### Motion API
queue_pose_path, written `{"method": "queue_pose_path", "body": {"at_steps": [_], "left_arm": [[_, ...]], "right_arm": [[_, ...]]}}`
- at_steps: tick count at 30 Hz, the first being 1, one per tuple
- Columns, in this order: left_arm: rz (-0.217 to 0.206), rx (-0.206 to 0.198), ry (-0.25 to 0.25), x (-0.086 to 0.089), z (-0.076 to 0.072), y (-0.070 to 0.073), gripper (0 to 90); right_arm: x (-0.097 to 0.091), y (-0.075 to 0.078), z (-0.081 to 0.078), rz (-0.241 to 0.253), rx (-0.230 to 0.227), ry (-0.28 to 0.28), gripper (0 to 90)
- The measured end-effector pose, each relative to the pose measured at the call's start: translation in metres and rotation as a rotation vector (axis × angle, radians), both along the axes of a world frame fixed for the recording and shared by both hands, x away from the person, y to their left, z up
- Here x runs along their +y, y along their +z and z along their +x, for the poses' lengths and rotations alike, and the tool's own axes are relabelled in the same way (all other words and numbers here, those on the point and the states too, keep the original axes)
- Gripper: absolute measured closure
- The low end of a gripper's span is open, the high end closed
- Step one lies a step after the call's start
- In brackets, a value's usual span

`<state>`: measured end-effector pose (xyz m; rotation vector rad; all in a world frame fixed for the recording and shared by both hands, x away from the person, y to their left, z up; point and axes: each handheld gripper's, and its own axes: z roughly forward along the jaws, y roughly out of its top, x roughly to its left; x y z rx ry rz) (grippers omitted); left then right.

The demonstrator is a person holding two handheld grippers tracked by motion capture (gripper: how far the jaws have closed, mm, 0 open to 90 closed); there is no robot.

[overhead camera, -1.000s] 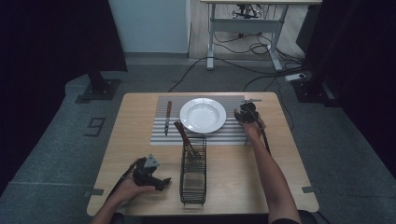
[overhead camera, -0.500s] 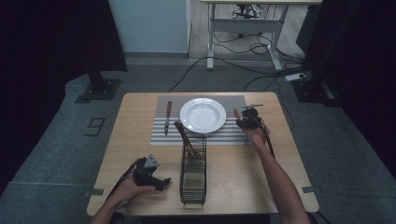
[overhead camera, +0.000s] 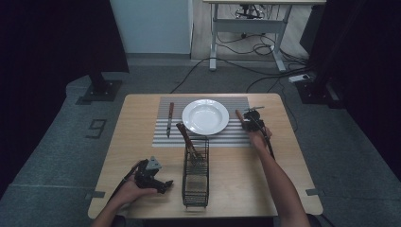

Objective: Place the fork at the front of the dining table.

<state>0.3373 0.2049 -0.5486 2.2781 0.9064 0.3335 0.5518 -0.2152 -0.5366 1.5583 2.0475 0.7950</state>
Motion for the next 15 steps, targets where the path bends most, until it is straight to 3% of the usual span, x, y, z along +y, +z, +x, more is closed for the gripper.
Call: {"method": "queue_pose_path", "body": {"at_steps": [8,10,15], "left_arm": [[0.000,0.000,0.000,0.000,0.000,0.000,0.0],[0.000,0.000,0.000,0.000,0.000,0.000,0.0],[0.000,0.000,0.000,0.000,0.000,0.000,0.0]], "right_arm": [[0.000,0.001,0.016,0.026,-0.010,-0.022,80.2],[0.001,0.000,0.021,0.030,0.012,-0.026,80.2],[0.006,0.000,0.028,0.045,-0.005,-0.019,80.2]]}}
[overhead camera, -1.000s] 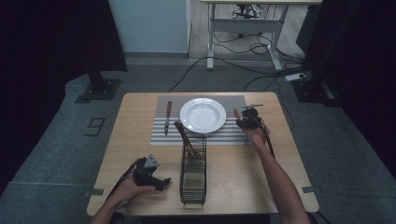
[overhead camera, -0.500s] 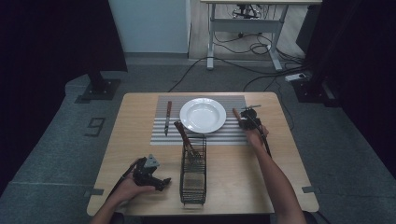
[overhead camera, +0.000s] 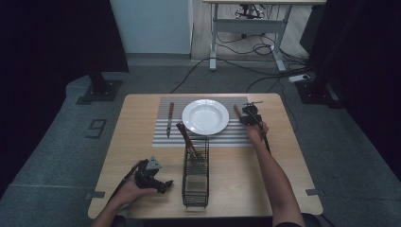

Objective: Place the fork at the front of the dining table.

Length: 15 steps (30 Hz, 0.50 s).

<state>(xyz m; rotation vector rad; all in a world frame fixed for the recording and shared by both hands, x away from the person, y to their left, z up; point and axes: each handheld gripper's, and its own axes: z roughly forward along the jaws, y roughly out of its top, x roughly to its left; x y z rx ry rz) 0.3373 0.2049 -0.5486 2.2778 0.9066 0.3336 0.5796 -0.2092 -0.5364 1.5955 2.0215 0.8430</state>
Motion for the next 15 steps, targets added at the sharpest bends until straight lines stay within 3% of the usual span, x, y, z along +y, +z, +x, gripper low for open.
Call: {"method": "queue_pose_path", "body": {"at_steps": [7,15], "left_arm": [[0.000,0.000,0.002,-0.0001,-0.0003,0.0000,0.0],[0.000,0.001,0.003,-0.0001,-0.0003,0.0000,0.0]], "right_arm": [[0.0061,-0.0019,0.0052,0.014,0.007,-0.004,80.1],[-0.0021,-0.0026,0.0075,0.045,0.009,-0.014,77.2]]}}
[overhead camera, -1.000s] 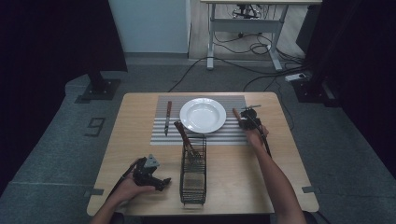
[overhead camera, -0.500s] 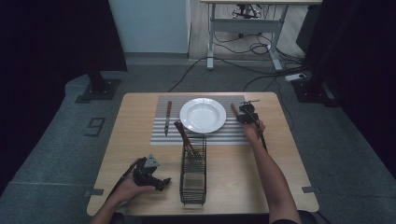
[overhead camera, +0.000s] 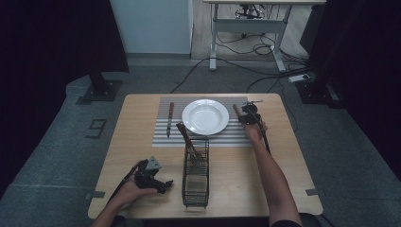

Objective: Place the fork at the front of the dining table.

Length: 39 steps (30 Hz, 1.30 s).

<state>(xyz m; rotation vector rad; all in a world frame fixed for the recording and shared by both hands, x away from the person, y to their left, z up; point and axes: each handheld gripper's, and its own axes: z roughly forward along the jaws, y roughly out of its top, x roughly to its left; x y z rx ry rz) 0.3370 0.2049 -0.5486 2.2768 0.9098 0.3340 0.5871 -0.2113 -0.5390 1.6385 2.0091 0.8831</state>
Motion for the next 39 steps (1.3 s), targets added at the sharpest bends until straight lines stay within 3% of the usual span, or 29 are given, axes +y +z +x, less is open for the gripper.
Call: {"method": "queue_pose_path", "body": {"at_steps": [12,15,27,39], "left_arm": [[0.000,0.000,0.000,0.000,0.000,0.000,0.0],[0.000,0.000,0.000,0.000,0.000,0.000,0.0],[0.000,0.000,0.000,0.000,0.000,0.000,0.0],[0.000,0.000,-0.001,0.000,0.000,0.000,0.0]], "right_arm": [[-0.007,0.002,-0.001,-0.020,-0.019,0.000,68.0],[-0.009,0.005,-0.003,-0.004,-0.030,0.008,67.2],[-0.014,0.021,-0.024,0.007,-0.045,0.064,64.6],[-0.022,0.005,-0.038,0.003,0.024,0.088,63.7]]}}
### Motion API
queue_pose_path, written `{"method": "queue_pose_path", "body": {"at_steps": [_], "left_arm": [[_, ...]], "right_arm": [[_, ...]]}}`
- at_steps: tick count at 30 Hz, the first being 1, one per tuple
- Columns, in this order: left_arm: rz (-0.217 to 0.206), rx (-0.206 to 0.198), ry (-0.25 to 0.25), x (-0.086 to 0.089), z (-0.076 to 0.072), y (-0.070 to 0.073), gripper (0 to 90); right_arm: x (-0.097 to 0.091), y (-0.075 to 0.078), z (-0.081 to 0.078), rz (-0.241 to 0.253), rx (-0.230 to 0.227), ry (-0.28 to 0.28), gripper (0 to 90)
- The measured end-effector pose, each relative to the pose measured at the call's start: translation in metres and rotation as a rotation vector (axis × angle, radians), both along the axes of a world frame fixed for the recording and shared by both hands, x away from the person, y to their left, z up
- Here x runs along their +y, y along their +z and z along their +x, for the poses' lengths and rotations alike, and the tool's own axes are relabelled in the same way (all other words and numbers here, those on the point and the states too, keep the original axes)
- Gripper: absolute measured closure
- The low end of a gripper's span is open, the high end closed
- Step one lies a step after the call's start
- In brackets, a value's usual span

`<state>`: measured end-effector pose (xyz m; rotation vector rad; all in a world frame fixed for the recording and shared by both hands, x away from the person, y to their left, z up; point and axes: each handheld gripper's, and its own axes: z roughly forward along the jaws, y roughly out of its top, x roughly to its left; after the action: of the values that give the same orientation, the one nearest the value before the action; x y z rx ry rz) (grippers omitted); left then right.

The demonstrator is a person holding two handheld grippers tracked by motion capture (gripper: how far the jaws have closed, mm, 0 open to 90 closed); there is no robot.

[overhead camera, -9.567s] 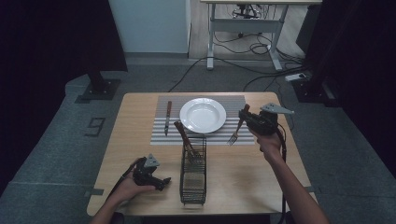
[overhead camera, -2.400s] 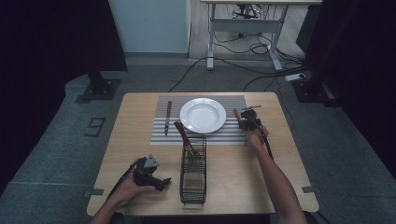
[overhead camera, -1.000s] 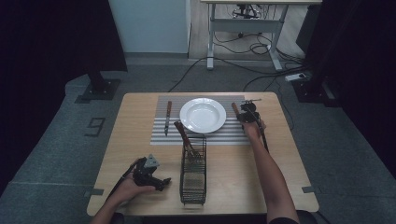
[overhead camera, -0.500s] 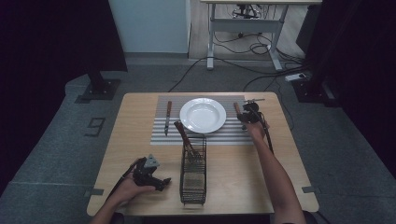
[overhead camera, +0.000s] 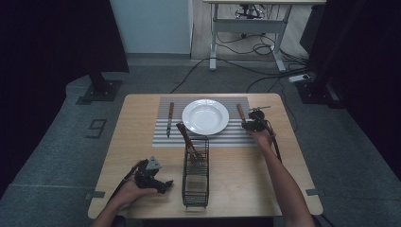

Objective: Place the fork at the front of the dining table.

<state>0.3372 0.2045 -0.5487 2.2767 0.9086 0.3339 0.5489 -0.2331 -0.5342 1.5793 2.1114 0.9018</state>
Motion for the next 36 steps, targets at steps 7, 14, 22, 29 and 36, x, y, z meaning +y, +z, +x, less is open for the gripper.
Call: {"method": "queue_pose_path", "body": {"at_steps": [7,14,22,29,36], "left_arm": [[0.000,0.000,0.000,0.000,0.000,0.000,0.0],[0.000,0.000,0.000,0.000,0.000,0.000,0.0],[0.000,0.000,0.000,0.000,0.000,0.000,0.0],[0.000,0.000,0.000,0.000,0.000,0.000,0.0],[0.000,0.000,0.001,0.000,0.000,0.000,0.0]], "right_arm": [[0.001,-0.006,-0.003,0.021,-0.022,0.009,64.0],[0.003,-0.006,-0.004,0.030,-0.026,0.016,64.0],[0.003,-0.006,-0.004,0.033,-0.027,0.017,64.0],[0.000,0.005,-0.009,0.071,-0.074,0.002,59.9],[0.001,0.021,-0.019,0.082,-0.119,0.034,55.1]]}}
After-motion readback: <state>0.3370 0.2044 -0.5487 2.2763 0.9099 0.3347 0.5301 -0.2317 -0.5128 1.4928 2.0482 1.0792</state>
